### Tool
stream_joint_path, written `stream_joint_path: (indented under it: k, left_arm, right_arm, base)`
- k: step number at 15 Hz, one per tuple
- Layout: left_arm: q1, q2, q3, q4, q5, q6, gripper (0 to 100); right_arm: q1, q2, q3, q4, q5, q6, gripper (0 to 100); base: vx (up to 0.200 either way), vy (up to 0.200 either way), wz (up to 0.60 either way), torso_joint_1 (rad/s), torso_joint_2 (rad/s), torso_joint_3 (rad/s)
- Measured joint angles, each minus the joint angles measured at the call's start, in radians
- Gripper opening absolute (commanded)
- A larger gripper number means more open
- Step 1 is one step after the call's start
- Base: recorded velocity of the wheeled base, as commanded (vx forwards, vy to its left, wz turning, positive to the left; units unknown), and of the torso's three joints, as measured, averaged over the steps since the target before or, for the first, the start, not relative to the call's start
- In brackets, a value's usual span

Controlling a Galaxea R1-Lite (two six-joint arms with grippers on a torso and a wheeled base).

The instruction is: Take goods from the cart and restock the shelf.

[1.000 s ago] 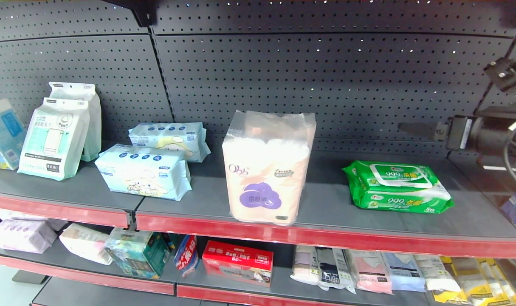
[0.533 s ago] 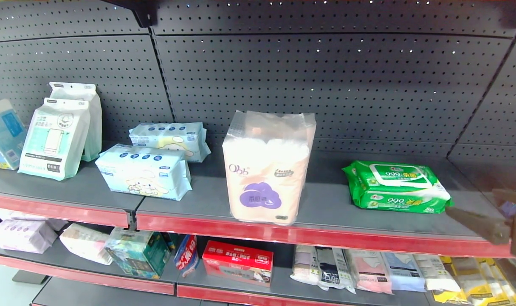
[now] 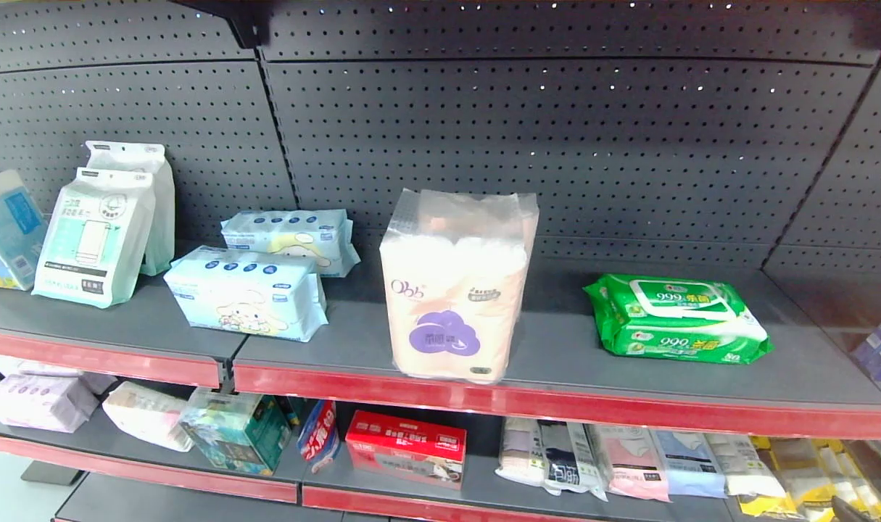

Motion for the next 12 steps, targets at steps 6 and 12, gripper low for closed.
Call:
stream_joint_path:
  k: [6,12]
  left_arm:
    - [0.000,0.000,0.000,0.001,0.000,0.000,100]
    - [0.000,0.000,0.000,0.000,-0.001,0.004,100]
  right_arm:
    - [-0.036,-0.118,0.010,0.116,-0.009,-0.002,100]
    - [-0.031,-0.250,0.037,0.171,-0.006,0.037,100]
  base:
    - [0.000,0.000,-0.50,0.002,0.00,0.002]
    - [0.000,0.000,0.00,0.000,0.00,0.000]
